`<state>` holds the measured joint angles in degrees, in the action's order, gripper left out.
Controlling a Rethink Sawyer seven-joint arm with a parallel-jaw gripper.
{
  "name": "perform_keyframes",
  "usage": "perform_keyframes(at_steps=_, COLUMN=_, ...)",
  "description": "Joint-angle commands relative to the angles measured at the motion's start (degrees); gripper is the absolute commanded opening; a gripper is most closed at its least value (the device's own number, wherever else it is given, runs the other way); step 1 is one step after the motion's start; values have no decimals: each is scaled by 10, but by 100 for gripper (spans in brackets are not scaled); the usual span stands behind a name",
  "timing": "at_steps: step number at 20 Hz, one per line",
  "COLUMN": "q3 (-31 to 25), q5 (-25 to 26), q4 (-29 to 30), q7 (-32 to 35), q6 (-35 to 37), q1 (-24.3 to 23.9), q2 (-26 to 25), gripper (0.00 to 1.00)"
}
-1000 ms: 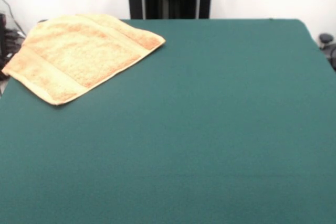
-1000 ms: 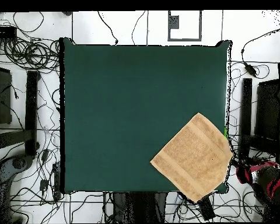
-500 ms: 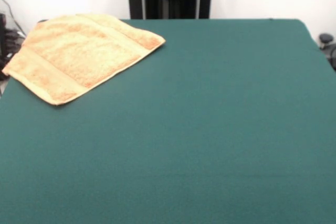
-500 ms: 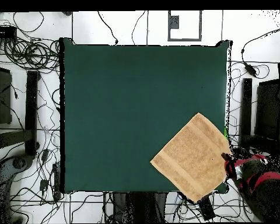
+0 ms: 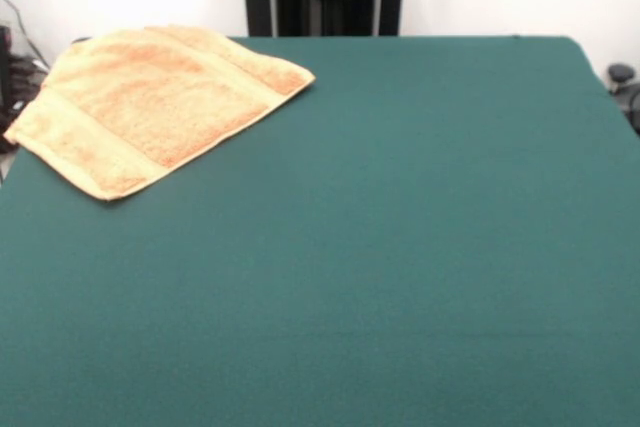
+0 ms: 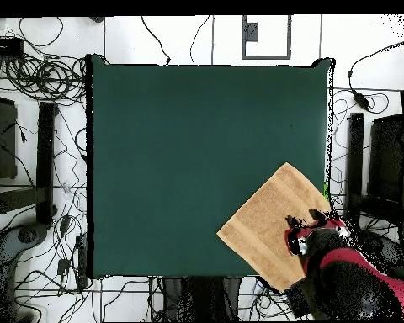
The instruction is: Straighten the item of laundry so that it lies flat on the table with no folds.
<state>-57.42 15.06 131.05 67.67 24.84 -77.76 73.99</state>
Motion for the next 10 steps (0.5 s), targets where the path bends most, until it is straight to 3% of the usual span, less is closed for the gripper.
perform_keyframes(at_steps=1, q3=86, q5=-32, q4=148, q7=186, q6=-73, q1=73, q2=38, gripper=100)
perform_keyframes(at_steps=6, q3=171, q5=-18, q4=160, q7=216, q6=-109, q1=142, q2=29, gripper=100)
perform_keyframes(at_steps=10, q3=256, q5=-17, q4=171, q7=252, q6=-135, q1=225, q2=22, gripper=100)
